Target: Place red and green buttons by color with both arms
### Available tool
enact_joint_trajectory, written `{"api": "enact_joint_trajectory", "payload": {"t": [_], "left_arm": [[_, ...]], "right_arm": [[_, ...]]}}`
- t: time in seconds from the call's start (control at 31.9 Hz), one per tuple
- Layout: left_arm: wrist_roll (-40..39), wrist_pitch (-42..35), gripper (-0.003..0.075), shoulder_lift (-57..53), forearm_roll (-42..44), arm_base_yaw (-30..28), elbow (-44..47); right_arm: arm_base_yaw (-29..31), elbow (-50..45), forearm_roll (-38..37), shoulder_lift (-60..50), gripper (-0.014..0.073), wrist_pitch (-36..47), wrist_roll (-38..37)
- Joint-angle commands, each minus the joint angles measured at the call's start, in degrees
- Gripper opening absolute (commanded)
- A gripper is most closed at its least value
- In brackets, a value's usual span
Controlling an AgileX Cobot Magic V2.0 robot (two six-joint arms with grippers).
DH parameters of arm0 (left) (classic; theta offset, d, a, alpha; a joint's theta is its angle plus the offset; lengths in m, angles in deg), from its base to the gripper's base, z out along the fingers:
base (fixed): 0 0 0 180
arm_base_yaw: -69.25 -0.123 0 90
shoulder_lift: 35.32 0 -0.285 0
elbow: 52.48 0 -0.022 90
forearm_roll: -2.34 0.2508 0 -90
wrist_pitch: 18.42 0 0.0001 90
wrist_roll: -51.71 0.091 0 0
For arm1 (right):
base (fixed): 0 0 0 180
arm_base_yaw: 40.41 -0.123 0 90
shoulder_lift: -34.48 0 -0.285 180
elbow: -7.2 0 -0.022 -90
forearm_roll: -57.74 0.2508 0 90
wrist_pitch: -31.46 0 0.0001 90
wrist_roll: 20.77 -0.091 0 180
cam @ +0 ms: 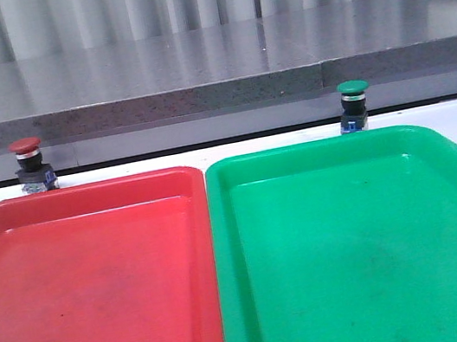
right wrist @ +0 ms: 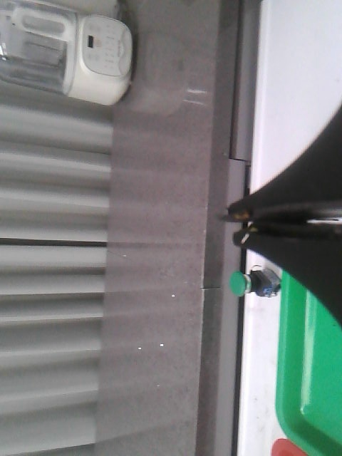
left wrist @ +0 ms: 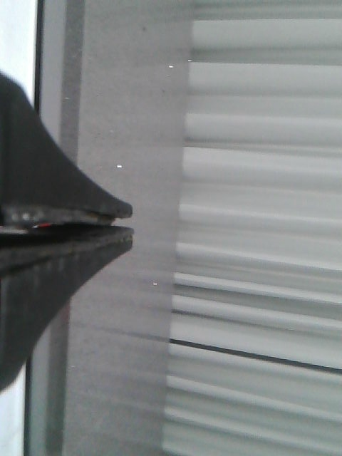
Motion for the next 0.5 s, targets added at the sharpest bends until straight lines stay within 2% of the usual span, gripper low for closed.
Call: {"api": "enact_joint_trajectory", "payload": {"t": [0.0, 0.41, 0.47], "left_arm": [[-0.4, 0.7, -0.0020, 5.4, 0.0, 0.4, -3.1], [-0.4, 3.5, -0.0020, 18.7, 0.0, 0.4, -2.4], [-0.4, 3.4, -0.0019, 20.3, 0.0, 0.4, -2.4]], "right_arm": [[0.2, 3.2, -0.5, 6.0, -0.0108, 1.4, 0.7], [0.2, 3.0, -0.5, 24.0, -0.0101, -1.1, 0.7], [0.2, 3.0, -0.5, 25.7, -0.0024, -0.9, 0.7]]}}
